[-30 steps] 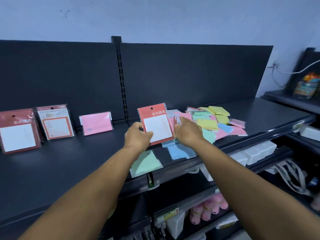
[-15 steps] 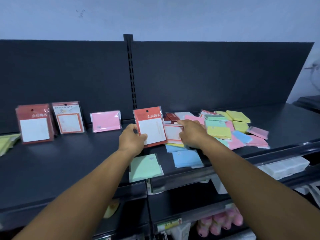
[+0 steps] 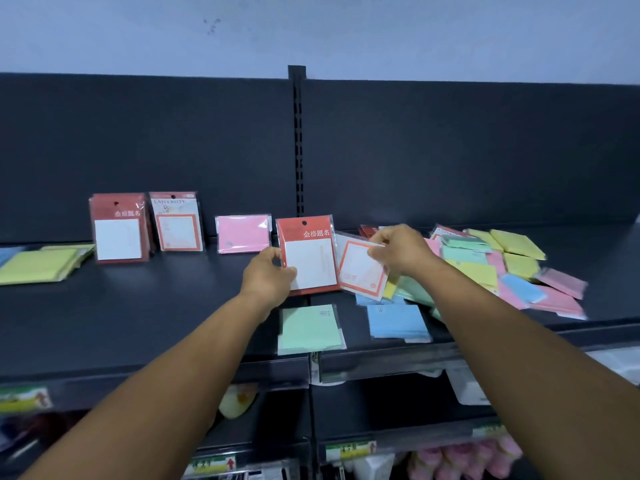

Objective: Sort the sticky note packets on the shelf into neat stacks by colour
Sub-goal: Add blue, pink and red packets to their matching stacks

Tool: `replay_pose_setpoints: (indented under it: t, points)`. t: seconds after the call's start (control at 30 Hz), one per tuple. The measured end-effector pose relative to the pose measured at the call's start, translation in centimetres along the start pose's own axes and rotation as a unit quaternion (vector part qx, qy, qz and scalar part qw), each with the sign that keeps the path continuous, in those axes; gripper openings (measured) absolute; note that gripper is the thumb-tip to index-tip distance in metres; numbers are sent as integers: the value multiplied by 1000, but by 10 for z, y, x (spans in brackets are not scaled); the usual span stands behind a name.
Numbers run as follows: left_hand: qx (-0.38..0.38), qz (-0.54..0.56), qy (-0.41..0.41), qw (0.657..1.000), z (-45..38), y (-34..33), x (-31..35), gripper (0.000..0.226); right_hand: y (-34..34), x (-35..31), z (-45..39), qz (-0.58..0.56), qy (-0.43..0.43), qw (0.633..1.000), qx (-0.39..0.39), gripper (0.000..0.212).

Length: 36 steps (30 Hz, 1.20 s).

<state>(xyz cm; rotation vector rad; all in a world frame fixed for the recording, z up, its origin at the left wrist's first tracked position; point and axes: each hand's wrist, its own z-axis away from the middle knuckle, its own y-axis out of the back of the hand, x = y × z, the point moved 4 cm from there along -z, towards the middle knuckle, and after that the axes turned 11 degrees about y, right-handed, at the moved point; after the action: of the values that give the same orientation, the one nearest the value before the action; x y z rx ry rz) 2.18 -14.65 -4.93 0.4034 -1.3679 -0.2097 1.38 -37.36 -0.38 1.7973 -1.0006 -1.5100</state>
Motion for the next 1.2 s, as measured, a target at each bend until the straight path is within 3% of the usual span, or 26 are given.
replay_pose_setpoints:
  t: [0.23, 0.67, 0.97, 1.2]
  points:
    - [45, 31, 3, 998, 0, 38, -4, 14, -9, -27, -10, -105, 23, 990, 95, 6]
    - [104, 49, 17, 993, -26, 162, -47, 18, -95, -136, -33, -152, 55, 984, 67, 11]
    - [182, -28, 51, 982, -73, 265, -93, 13, -177, -210, -62, -163, 28, 986, 34, 7]
    - [168, -82, 43, 981, -117, 291, -108, 14, -219, -234, -86, -121, -12, 992, 37, 4]
